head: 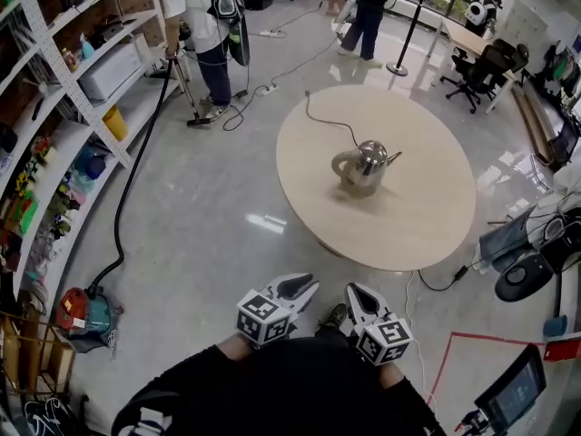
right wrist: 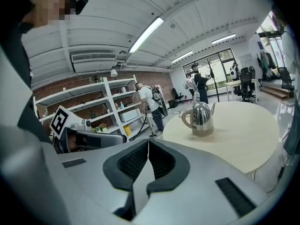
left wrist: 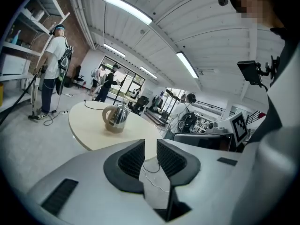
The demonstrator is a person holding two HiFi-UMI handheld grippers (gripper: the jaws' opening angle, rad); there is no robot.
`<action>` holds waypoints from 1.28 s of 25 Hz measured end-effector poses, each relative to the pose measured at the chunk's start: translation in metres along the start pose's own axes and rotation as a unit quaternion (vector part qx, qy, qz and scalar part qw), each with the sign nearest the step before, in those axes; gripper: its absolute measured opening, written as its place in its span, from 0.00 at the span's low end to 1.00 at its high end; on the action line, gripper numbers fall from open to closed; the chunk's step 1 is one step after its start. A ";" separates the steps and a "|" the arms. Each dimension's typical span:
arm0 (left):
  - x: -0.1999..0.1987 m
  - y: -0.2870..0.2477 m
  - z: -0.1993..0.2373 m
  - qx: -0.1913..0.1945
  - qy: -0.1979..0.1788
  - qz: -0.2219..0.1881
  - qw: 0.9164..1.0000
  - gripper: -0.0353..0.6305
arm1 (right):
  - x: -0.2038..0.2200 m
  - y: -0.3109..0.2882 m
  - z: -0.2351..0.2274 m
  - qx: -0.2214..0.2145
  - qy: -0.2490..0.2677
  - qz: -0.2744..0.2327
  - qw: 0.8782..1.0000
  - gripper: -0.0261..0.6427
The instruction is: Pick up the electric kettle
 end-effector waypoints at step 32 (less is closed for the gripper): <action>-0.074 -0.266 -0.031 -0.055 0.000 0.019 0.998 0.19 | -0.083 -0.015 -0.290 -0.044 -0.039 -0.010 0.998 0.06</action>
Point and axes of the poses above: the fingertips, and each gripper's own axes: y backward along the fingers, z to its left, x out of its underside, the point moved 8 cm from there along y, backward along the fingers, and after that the axes turned 2 degrees about -x, right-handed, at the moved point
